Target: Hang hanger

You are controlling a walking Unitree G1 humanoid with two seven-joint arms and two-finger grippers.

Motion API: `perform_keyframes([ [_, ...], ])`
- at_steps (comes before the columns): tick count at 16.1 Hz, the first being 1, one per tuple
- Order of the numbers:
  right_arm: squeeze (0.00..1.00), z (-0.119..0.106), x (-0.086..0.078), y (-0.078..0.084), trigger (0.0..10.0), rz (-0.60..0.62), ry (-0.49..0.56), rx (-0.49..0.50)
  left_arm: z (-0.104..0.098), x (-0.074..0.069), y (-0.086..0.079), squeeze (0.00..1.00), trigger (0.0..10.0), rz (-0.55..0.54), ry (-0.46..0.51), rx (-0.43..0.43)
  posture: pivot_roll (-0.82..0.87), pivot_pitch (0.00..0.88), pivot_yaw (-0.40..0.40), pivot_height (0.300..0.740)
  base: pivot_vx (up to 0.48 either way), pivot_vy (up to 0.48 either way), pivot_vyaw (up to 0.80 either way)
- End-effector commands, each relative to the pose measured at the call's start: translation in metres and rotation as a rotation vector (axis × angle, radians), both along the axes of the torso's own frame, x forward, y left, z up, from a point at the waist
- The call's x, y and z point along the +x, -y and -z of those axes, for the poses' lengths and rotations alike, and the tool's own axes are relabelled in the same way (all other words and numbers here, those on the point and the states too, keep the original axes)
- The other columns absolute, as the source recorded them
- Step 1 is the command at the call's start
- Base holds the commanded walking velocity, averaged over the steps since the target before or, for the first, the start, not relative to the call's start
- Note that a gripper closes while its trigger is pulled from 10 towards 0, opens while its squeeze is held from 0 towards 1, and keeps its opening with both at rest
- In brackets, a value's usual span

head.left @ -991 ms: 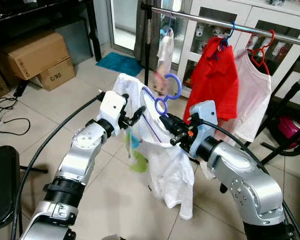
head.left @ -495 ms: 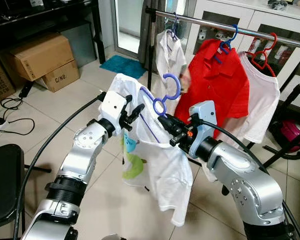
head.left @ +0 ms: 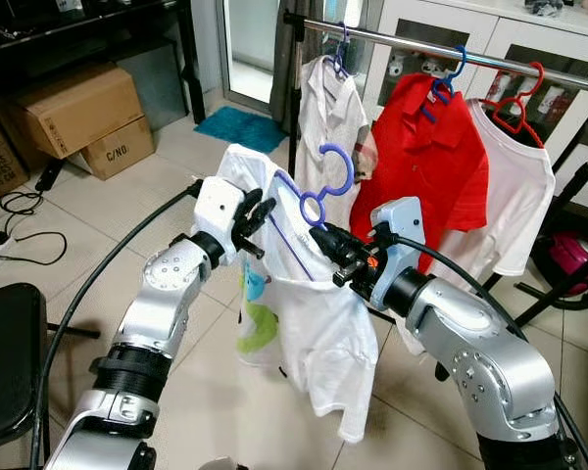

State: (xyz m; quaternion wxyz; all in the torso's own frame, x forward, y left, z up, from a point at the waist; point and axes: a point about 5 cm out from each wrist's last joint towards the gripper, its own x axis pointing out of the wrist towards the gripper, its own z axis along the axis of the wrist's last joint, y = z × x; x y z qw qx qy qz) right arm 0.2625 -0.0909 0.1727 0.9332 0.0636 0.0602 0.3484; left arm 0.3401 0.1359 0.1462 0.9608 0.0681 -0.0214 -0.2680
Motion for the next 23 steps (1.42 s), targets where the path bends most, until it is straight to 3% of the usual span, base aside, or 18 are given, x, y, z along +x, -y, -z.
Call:
perform_keyframes([
  [1, 0.00, -0.008, -0.001, 0.000, 0.0, -0.008, 0.042, 0.024, -0.012, 0.005, 0.002, 0.00, 0.0, -0.005, 0.027, -0.024, -0.10, 0.000, -0.019, 0.740, 0.000, 0.000, 0.00],
  [4, 0.00, -0.007, -0.001, 0.001, 0.0, -0.008, 0.039, 0.023, -0.012, 0.004, 0.004, 0.00, 0.0, -0.014, 0.001, -0.139, -0.10, 0.000, -0.017, 0.740, 0.000, 0.000, 0.00],
  [5, 0.00, -0.007, -0.001, 0.001, 0.0, -0.004, 0.037, 0.024, -0.012, 0.002, 0.004, 0.00, 0.0, -0.055, -0.021, -0.291, -0.10, 0.000, -0.016, 0.740, 0.000, 0.000, 0.00],
  [8, 0.00, -0.006, -0.001, 0.001, 0.0, -0.001, 0.033, 0.024, -0.009, 0.000, 0.002, 0.00, 0.0, -0.122, -0.059, -0.446, -0.10, 0.000, -0.017, 0.740, 0.000, 0.000, 0.00],
  [13, 0.00, -0.006, -0.001, 0.000, 0.0, -0.001, 0.029, 0.026, -0.004, -0.003, 0.004, 0.00, 0.0, -0.155, -0.089, -0.527, -0.10, 0.000, -0.019, 0.740, 0.000, 0.000, 0.00],
  [15, 0.00, -0.005, -0.001, 0.000, 0.0, 0.001, 0.026, 0.026, -0.005, -0.004, 0.004, 0.00, 0.0, -0.183, -0.096, -0.607, -0.10, 0.000, -0.018, 0.740, 0.000, 0.000, 0.00],
  [20, 0.00, -0.005, -0.001, 0.000, 0.0, 0.006, 0.023, 0.026, -0.003, -0.004, 0.006, 0.00, 0.0, -0.196, -0.126, -0.605, -0.10, 0.000, -0.018, 0.740, 0.000, 0.000, 0.00],
  [23, 0.00, -0.005, -0.001, -0.001, 0.0, 0.012, 0.021, 0.027, -0.002, -0.009, 0.004, 0.00, 0.0, -0.193, -0.122, -0.562, -0.10, 0.000, -0.008, 0.740, 0.000, 0.000, 0.00],
])
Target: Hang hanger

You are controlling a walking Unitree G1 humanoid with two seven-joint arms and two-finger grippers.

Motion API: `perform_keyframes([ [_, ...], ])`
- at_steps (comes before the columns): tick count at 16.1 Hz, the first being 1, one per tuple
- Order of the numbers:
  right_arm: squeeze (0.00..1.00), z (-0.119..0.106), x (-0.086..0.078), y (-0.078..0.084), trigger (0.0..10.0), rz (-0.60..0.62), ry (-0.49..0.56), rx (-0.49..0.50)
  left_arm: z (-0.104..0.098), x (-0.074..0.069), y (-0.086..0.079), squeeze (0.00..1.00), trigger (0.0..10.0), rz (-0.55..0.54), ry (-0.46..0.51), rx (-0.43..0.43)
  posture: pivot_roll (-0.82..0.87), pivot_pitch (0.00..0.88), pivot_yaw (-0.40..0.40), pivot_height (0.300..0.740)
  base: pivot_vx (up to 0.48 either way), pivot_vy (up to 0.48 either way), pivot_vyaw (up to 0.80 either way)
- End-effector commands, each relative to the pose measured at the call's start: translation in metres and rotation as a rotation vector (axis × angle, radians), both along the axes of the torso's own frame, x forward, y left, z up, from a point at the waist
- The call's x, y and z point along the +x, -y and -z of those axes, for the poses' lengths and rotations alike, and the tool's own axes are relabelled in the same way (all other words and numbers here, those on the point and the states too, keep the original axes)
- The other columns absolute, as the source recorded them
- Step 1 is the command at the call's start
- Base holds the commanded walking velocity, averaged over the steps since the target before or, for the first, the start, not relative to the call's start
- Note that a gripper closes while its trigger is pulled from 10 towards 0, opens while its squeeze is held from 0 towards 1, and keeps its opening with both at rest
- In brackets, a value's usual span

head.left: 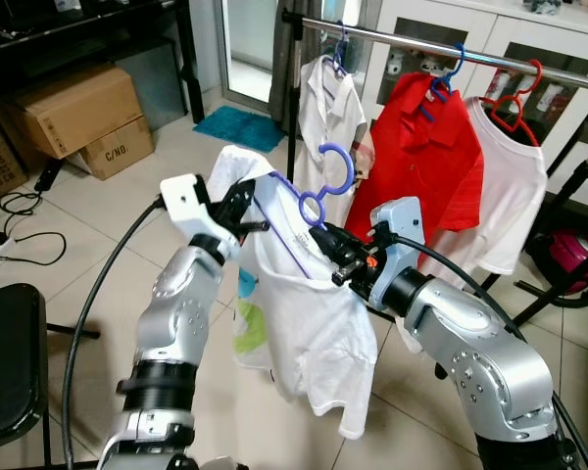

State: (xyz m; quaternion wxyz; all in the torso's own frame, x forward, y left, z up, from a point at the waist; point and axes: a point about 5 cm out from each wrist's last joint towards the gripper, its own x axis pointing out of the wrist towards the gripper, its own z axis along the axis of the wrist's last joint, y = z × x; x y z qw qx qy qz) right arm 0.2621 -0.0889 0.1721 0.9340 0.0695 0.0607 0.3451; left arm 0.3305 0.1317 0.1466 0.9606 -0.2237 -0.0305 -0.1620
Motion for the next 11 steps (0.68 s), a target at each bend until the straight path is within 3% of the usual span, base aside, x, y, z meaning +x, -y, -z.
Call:
perform_keyframes([
  [1, 0.00, -0.005, 0.000, 0.000, 0.0, 0.009, 0.027, 0.018, 0.003, -0.003, -0.001, 0.00, 0.0, 0.000, -0.025, 0.031, -0.10, 0.000, -0.005, 0.740, 0.000, 0.000, 0.00],
  [7, 0.00, -0.004, -0.001, 0.002, 0.0, 0.019, 0.020, 0.017, 0.012, -0.016, 0.006, 0.00, 0.0, 0.004, -0.090, 0.001, -0.09, 0.000, -0.009, 0.740, 0.000, 0.000, 0.00],
  [11, 0.00, -0.003, 0.000, 0.003, 0.0, 0.024, 0.022, 0.002, 0.000, -0.016, 0.005, 0.00, 0.0, 0.028, 0.008, 0.010, -0.09, 0.000, -0.007, 0.740, 0.000, 0.000, 0.00],
])
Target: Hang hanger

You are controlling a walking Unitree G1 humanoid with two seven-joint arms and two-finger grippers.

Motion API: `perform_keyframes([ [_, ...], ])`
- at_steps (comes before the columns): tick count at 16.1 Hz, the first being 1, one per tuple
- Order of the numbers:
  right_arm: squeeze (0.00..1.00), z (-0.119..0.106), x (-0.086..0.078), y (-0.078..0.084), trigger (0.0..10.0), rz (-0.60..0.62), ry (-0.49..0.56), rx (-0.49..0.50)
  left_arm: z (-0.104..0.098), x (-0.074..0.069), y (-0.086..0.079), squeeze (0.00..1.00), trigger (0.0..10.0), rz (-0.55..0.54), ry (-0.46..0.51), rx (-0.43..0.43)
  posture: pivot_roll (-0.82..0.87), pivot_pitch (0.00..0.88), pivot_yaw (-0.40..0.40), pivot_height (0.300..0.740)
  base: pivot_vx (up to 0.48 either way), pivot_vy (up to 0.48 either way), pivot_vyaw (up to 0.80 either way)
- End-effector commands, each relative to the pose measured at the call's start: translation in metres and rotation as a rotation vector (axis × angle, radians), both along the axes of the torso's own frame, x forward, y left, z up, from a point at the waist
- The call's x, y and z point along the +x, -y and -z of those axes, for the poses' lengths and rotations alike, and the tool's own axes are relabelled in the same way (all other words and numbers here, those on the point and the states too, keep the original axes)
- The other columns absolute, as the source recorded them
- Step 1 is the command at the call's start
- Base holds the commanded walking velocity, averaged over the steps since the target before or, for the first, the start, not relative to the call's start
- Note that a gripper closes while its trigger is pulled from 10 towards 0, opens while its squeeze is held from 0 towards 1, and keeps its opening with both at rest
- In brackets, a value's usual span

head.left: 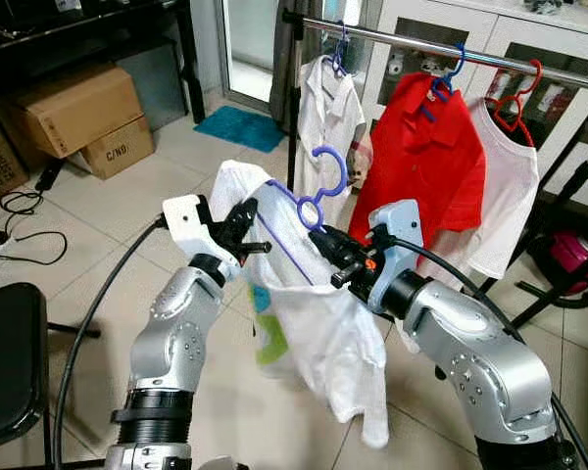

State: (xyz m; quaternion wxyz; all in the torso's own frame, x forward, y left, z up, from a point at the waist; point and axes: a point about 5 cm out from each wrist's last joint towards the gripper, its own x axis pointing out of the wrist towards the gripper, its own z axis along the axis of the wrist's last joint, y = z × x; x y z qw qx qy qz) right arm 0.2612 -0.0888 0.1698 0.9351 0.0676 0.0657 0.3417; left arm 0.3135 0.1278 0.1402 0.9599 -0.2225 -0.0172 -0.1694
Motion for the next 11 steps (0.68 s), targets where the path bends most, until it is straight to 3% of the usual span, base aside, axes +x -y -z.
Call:
perform_keyframes([
  [1, 0.00, -0.005, 0.002, 0.004, 0.0, 0.025, 0.030, 0.000, -0.014, 0.002, 0.001, 0.00, 0.0, 0.018, 0.080, 0.001, -0.09, 0.000, -0.005, 0.740, 0.000, 0.000, 0.00],
  [4, 0.00, 0.001, 0.004, 0.010, 0.0, 0.045, 0.026, -0.062, -0.026, 0.007, -0.008, 0.00, 0.0, 0.046, 0.128, 0.071, -0.09, 0.000, -0.004, 0.740, 0.000, 0.000, 0.00],
  [6, 0.00, 0.004, 0.003, 0.016, 0.0, 0.038, 0.029, -0.115, -0.033, 0.010, -0.019, 0.00, 0.0, 0.077, 0.160, 0.186, -0.10, 0.000, -0.004, 0.740, 0.000, 0.000, 0.00],
  [11, 0.00, 0.017, -0.003, 0.033, 0.0, -0.043, 0.007, -0.254, -0.073, 0.025, -0.062, 0.00, 0.0, 0.007, 0.250, 0.337, -0.09, 0.000, -0.010, 0.740, 0.000, 0.000, 0.00],
])
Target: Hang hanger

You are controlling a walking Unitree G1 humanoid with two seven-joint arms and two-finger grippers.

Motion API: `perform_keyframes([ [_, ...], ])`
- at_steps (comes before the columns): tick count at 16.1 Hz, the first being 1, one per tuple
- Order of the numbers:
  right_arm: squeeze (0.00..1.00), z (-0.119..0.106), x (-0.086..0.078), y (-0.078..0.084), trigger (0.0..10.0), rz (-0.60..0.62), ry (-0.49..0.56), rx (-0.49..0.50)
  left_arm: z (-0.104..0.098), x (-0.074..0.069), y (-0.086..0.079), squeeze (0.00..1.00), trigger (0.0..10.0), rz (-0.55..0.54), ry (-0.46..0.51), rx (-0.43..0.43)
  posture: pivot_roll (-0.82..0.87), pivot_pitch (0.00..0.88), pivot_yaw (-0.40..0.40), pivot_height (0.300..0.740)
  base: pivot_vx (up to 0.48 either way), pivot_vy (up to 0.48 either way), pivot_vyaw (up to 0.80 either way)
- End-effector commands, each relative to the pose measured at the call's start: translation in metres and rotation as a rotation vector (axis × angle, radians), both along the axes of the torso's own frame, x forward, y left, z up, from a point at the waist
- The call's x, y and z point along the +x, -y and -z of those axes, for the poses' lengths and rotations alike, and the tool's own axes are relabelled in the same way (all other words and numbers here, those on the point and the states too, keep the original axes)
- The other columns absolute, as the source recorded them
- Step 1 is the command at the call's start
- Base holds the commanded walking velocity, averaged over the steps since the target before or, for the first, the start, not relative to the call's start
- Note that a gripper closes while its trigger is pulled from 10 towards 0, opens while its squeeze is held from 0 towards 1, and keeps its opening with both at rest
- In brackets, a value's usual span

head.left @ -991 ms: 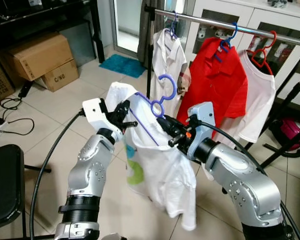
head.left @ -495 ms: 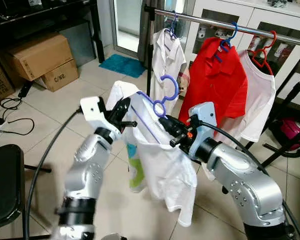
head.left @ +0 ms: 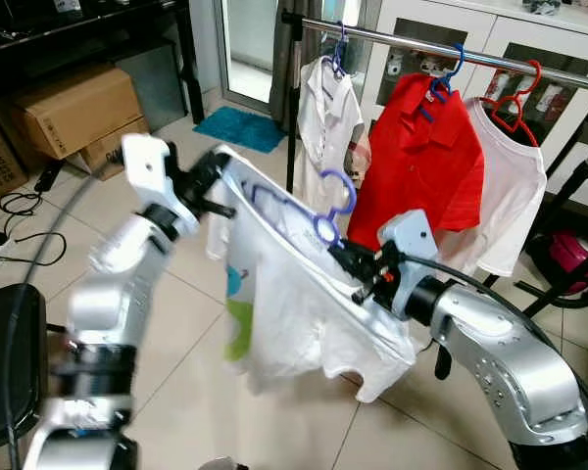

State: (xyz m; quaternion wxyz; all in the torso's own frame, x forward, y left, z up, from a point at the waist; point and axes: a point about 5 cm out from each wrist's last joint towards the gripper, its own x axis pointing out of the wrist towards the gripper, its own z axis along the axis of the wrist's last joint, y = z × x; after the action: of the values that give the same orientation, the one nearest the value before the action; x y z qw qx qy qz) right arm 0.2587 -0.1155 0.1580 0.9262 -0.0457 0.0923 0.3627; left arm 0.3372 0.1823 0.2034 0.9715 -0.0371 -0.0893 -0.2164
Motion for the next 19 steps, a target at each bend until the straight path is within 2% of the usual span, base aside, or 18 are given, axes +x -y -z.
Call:
perform_keyframes([
  [1, 0.00, 0.006, -0.002, 0.008, 0.0, 0.004, -0.021, -0.033, -0.014, 0.005, -0.020, 0.00, 0.0, -0.077, 0.034, 0.015, -0.09, 0.000, -0.010, 0.740, 0.000, 0.000, 0.00],
  [5, 0.00, -0.002, -0.012, 0.009, 0.0, -0.100, -0.017, 0.023, -0.017, 0.016, -0.066, 0.00, 0.0, -0.284, -0.001, 0.118, -0.09, 0.000, -0.008, 0.740, 0.000, 0.000, 0.00],
  [7, 0.00, -0.008, -0.017, 0.009, 0.0, -0.149, -0.010, 0.084, -0.011, 0.019, -0.075, 0.00, 0.0, -0.332, -0.031, 0.135, -0.09, 0.000, -0.005, 0.740, 0.000, 0.000, 0.00],
  [10, 0.00, -0.020, -0.020, 0.008, 0.0, -0.163, 0.002, 0.199, -0.001, 0.023, -0.079, 0.00, 0.0, -0.397, -0.068, 0.068, -0.10, 0.000, 0.001, 0.740, 0.000, 0.000, 0.00],
  [11, 0.00, -0.025, -0.014, 0.006, 0.0, -0.107, 0.013, 0.250, 0.010, 0.024, -0.064, 0.00, 0.0, -0.317, -0.102, 0.003, -0.10, 0.000, 0.004, 0.740, 0.000, 0.000, 0.00],
  [12, 0.00, -0.025, -0.011, 0.005, 0.0, -0.078, 0.013, 0.266, 0.014, 0.023, -0.054, 0.00, 0.0, -0.266, -0.112, -0.014, -0.10, 0.000, 0.006, 0.740, 0.000, 0.000, 0.00],
  [14, 0.00, -0.022, 0.003, -0.001, 0.0, 0.083, 0.007, 0.307, 0.034, 0.015, -0.011, 0.00, 0.0, -0.092, -0.174, -0.052, -0.10, 0.000, 0.007, 0.740, 0.000, 0.000, 0.00],
  [15, 0.00, -0.020, 0.011, -0.001, 0.0, 0.181, 0.010, 0.312, 0.044, 0.008, 0.009, 0.00, 1.5, -0.017, -0.194, -0.049, -0.10, 0.000, 0.008, 0.740, 0.000, 0.000, 0.00],
  [16, 0.00, -0.020, 0.022, 0.005, 0.0, 0.351, 0.022, 0.356, 0.053, -0.001, 0.027, 0.00, 2.8, 0.041, -0.238, -0.063, -0.10, 0.000, 0.008, 0.740, 0.000, 0.000, 0.00],
  [17, 0.00, -0.021, 0.025, 0.007, 0.0, 0.408, 0.024, 0.373, 0.055, -0.003, 0.032, 0.00, 2.8, 0.056, -0.255, -0.073, -0.10, 0.000, 0.008, 0.740, 0.000, 0.000, 0.00],
  [18, 0.00, -0.022, 0.030, 0.013, 0.0, 0.500, 0.042, 0.377, 0.058, -0.009, 0.039, 0.00, 3.3, 0.088, -0.286, -0.064, -0.10, 0.000, 0.009, 0.740, 0.000, 0.000, 0.00],
  [19, 0.00, -0.024, 0.034, 0.021, 0.0, 0.579, 0.068, 0.401, 0.059, -0.014, 0.042, 0.00, 2.9, 0.100, -0.291, -0.075, -0.10, 0.000, 0.009, 0.740, 0.000, 0.000, 0.00],
])
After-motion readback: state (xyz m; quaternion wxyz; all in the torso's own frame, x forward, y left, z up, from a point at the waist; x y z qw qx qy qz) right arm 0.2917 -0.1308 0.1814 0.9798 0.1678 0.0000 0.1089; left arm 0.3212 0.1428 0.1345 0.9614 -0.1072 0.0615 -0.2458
